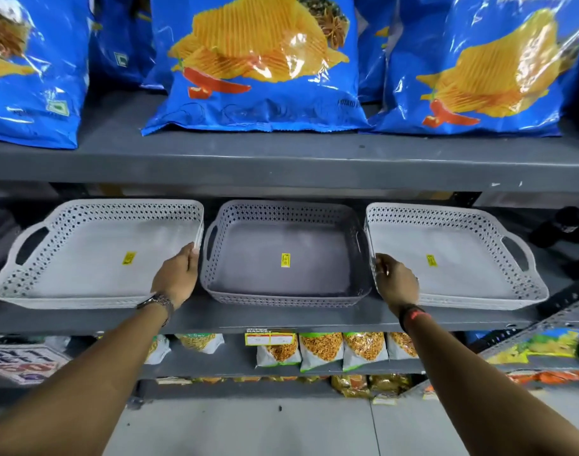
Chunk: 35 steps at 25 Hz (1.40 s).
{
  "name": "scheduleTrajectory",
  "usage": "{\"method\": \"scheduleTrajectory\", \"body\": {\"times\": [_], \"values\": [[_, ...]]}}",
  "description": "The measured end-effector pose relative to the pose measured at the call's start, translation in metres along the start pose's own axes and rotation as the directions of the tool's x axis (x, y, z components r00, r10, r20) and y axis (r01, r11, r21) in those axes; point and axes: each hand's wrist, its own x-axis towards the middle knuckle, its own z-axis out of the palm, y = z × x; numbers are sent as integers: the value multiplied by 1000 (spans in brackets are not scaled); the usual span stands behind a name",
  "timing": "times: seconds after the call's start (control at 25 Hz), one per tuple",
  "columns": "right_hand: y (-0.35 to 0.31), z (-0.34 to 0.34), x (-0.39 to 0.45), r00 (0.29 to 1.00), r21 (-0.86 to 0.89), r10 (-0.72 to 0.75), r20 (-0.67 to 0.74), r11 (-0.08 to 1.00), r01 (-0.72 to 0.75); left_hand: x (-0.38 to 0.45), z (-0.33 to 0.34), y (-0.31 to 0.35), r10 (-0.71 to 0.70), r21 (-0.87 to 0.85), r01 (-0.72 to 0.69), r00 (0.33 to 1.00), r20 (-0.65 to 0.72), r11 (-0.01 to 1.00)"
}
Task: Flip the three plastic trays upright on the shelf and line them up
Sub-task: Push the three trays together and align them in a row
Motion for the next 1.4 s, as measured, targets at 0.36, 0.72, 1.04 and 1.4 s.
{"method": "scheduleTrajectory", "body": {"times": [0.36,0.72,1.04,1.4], "values": [[6,4,1,997,-14,-18,-79,1000,17,6,24,-6,-23,30,26,996,-89,999],[9,3,10,997,59,62,-54,997,-59,6,34,7,-58,7,59,993,-102,998],[-17,7,15,999,73,-15,42,997,11,18,21,15,-1,14,2,995,-97,1000],[-32,17,4,996,-57,85,11,995,-84,10,35,22,78,113,-65,990,-115,992]]}}
